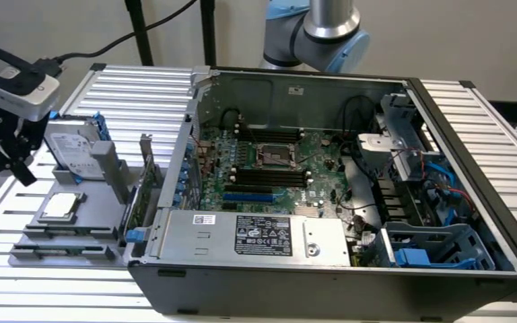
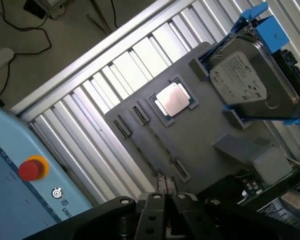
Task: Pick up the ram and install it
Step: 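Pick up the ram and move it above insertion slot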
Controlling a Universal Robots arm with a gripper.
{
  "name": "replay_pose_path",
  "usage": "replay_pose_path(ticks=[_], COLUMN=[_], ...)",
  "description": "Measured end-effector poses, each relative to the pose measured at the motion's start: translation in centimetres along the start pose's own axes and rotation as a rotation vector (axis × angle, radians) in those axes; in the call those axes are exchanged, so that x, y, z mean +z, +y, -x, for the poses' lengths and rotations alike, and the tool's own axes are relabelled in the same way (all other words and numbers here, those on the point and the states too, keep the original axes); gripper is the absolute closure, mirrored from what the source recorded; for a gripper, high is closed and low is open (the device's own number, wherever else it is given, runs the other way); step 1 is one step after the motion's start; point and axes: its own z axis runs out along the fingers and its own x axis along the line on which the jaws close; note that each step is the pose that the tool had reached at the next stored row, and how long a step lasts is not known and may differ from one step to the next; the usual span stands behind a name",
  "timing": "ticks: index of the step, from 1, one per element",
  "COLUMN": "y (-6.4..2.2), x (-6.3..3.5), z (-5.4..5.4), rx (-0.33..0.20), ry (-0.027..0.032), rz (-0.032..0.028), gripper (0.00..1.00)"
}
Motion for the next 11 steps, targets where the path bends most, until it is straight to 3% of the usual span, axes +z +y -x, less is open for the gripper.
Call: replay_pose_path(ticks=[11], y=[0.0], x=[0.32], z=[0.0], rx=[-0.2], ry=[0.0009], rz=[0.0013], gripper=[0.89])
